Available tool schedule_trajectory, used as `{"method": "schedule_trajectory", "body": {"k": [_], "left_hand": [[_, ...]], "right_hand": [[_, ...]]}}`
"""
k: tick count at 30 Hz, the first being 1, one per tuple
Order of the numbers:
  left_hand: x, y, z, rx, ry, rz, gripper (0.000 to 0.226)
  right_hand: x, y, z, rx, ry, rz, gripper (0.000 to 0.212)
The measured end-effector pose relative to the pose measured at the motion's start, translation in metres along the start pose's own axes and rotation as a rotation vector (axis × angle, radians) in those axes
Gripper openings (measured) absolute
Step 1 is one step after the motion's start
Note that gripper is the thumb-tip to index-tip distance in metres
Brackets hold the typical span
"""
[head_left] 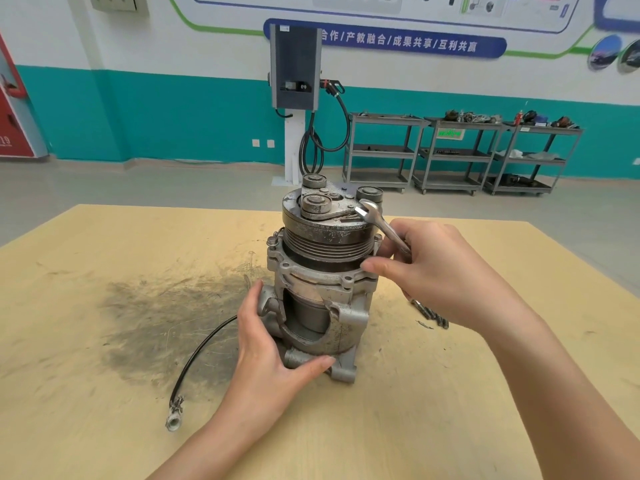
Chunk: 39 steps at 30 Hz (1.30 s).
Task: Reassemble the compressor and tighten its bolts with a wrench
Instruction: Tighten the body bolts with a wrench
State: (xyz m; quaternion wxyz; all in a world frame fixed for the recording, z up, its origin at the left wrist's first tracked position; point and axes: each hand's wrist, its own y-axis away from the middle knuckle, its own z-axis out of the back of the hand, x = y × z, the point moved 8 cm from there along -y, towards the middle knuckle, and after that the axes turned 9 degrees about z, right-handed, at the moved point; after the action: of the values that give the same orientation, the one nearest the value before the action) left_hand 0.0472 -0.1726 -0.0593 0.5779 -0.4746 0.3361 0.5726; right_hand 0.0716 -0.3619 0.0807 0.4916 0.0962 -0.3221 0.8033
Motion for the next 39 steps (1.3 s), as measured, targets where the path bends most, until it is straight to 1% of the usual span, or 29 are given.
{"method": "schedule_trajectory", "body": {"k": [3,5,9,12,15,17,20,24,27,31,33,35,37,39], "left_hand": [[-0.0001,0.0,0.0002,0.003,0.002,-0.002,0.115],[-0.0003,0.0001,0.0003,0.001,-0.001,-0.007,0.115],[0.0004,-0.0005,-0.0006,-0.001,-0.005,-0.018,0.115],[0.0021,-0.0009,-0.0006,-0.006,-0.001,-0.023,0.116],[0.003,-0.0016,-0.0007,-0.008,-0.002,-0.026,0.116],[0.003,-0.0018,-0.0006,-0.006,-0.002,-0.027,0.115],[0.0034,-0.002,0.0002,-0.008,0.003,-0.026,0.114],[0.0049,-0.003,-0.0001,-0.01,0.007,-0.026,0.114],[0.0055,-0.0031,0.0004,-0.015,0.002,-0.028,0.114],[0.005,-0.0026,0.0001,-0.013,0.001,-0.024,0.114],[0.0047,-0.0021,-0.0001,-0.012,-0.006,-0.019,0.116],[0.0047,-0.0018,0.0,-0.011,-0.007,-0.013,0.119],[0.0047,-0.0015,0.0004,-0.009,-0.003,-0.001,0.117],[0.0045,-0.0015,0.0006,-0.005,0.001,0.008,0.117]], "right_hand": [[0.0018,-0.0002,-0.0007,-0.027,0.049,-0.003,0.027],[0.002,0.0,0.0003,-0.024,0.04,-0.003,0.025],[-0.0014,0.0004,0.0022,0.018,-0.067,-0.009,0.016],[-0.0031,0.0014,-0.0009,0.081,-0.092,-0.013,0.013],[-0.0038,0.0001,-0.0011,0.03,-0.085,-0.024,0.019],[-0.0022,-0.0007,-0.0013,-0.014,-0.033,-0.023,0.025],[0.0005,-0.0011,-0.0011,-0.024,-0.005,-0.016,0.026],[-0.0015,-0.0005,-0.0013,0.054,-0.1,-0.025,0.017],[-0.0035,0.001,-0.0021,0.104,-0.11,-0.023,0.013],[-0.0028,0.0,-0.0021,0.032,-0.122,-0.024,0.023],[-0.001,-0.0004,-0.0035,0.011,-0.061,-0.013,0.027],[0.0001,-0.0005,-0.0037,0.007,-0.01,-0.007,0.029],[-0.0008,-0.0003,-0.0012,0.001,-0.008,-0.013,0.031],[-0.0019,-0.0001,0.0015,0.009,-0.047,-0.02,0.025]]}}
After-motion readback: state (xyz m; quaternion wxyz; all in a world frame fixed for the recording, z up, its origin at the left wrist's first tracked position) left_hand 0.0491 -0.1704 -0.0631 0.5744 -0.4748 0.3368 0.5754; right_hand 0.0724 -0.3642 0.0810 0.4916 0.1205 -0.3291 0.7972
